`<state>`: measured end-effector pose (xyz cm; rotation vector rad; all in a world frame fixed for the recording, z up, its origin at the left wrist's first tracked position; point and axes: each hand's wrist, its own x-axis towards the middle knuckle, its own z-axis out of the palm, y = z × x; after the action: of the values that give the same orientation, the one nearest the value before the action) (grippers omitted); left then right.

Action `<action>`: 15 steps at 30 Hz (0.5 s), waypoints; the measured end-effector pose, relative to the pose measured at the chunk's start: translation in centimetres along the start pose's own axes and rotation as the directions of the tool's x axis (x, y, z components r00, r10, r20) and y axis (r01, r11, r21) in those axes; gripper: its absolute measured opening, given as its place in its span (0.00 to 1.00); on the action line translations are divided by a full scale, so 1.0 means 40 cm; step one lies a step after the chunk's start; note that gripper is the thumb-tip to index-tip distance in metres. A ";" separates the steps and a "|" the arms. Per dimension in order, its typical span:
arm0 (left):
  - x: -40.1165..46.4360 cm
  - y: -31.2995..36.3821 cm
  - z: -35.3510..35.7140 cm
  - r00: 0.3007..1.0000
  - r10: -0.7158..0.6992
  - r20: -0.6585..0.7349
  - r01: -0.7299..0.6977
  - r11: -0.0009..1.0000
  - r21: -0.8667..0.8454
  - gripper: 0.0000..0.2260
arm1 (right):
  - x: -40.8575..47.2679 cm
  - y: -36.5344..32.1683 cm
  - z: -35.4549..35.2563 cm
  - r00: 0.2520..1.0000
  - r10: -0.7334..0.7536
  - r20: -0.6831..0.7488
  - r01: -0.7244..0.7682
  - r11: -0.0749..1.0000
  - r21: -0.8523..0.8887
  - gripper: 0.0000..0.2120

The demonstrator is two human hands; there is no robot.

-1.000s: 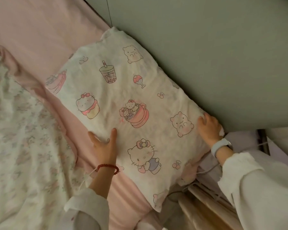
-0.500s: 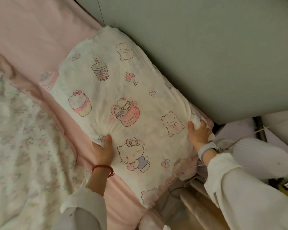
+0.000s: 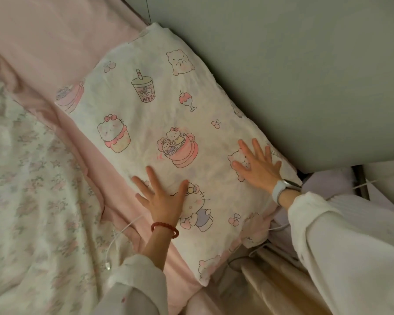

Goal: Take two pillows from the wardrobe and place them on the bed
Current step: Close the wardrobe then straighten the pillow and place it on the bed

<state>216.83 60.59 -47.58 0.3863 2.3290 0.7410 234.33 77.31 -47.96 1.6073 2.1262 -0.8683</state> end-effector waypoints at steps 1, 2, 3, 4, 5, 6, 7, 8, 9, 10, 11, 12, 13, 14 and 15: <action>-0.005 -0.006 0.004 1.000 0.003 0.003 -0.003 1.000 -0.008 0.45 | 0.018 0.002 -0.015 0.999 0.026 0.021 -0.026 0.999 0.033 0.27; -0.007 -0.009 0.005 1.000 0.001 0.004 -0.001 1.000 -0.014 0.45 | 0.036 0.002 -0.030 0.998 0.045 0.042 -0.047 0.997 0.067 0.26; -0.006 -0.008 0.002 1.000 -0.005 0.002 0.005 1.000 -0.015 0.45 | 0.050 -0.001 -0.045 0.997 0.054 0.058 -0.058 0.995 0.075 0.25; -0.004 -0.006 -0.002 1.000 -0.014 -0.005 0.014 1.000 -0.001 0.45 | 0.060 -0.005 -0.058 0.996 0.068 0.065 -0.071 0.996 0.051 0.25; 0.000 -0.002 -0.006 1.000 -0.015 -0.021 0.016 0.999 0.037 0.45 | 0.066 -0.010 -0.069 0.994 0.096 0.044 -0.097 0.995 0.009 0.25; 0.003 0.001 -0.012 0.999 0.001 -0.041 0.004 0.995 0.102 0.45 | 0.066 -0.018 -0.077 0.992 0.123 -0.018 -0.123 0.992 -0.036 0.26; 0.005 0.004 -0.018 0.998 0.033 -0.054 -0.023 0.985 0.174 0.44 | 0.060 -0.031 -0.080 0.988 0.113 -0.106 -0.120 0.990 -0.069 0.27; 0.008 0.004 -0.022 0.996 0.067 -0.056 -0.053 0.973 0.225 0.44 | 0.053 -0.048 -0.077 0.980 0.056 -0.189 -0.074 0.993 -0.088 0.27; 0.011 0.003 -0.026 0.995 0.088 -0.044 -0.074 0.966 0.249 0.43 | 0.044 -0.068 -0.067 0.973 -0.029 -0.228 0.004 0.994 -0.108 0.27; 0.012 0.001 -0.031 0.996 0.091 -0.020 -0.083 0.964 0.253 0.43 | 0.034 -0.087 -0.051 0.972 -0.111 -0.207 0.084 0.987 -0.137 0.27; 0.015 -0.001 -0.037 0.996 0.084 0.015 -0.085 0.964 0.252 0.43 | 0.026 -0.101 -0.035 0.976 -0.163 -0.147 0.137 0.975 -0.173 0.28; 0.020 -0.003 -0.043 0.995 0.076 0.061 -0.089 0.962 0.258 0.44 | 0.022 -0.111 -0.022 0.982 -0.171 -0.079 0.152 0.967 -0.207 0.29; 0.027 -0.004 -0.052 0.991 0.071 0.112 -0.100 0.958 0.269 0.45 | 0.020 -0.117 -0.016 0.988 -0.150 -0.031 0.138 0.962 -0.234 0.29; 0.036 -0.002 -0.066 0.983 0.070 0.167 -0.116 0.953 0.280 0.45 | 0.019 -0.124 -0.017 0.993 -0.116 -0.010 0.110 0.961 -0.256 0.30; 0.046 0.001 -0.085 0.973 0.074 0.219 -0.137 0.948 0.288 0.45 | 0.017 -0.136 -0.023 0.997 -0.083 -0.007 0.078 0.958 -0.278 0.30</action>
<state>213.19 60.05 -46.34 0.6951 2.2374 0.3707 229.07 77.46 -46.20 1.4008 2.2243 -0.5485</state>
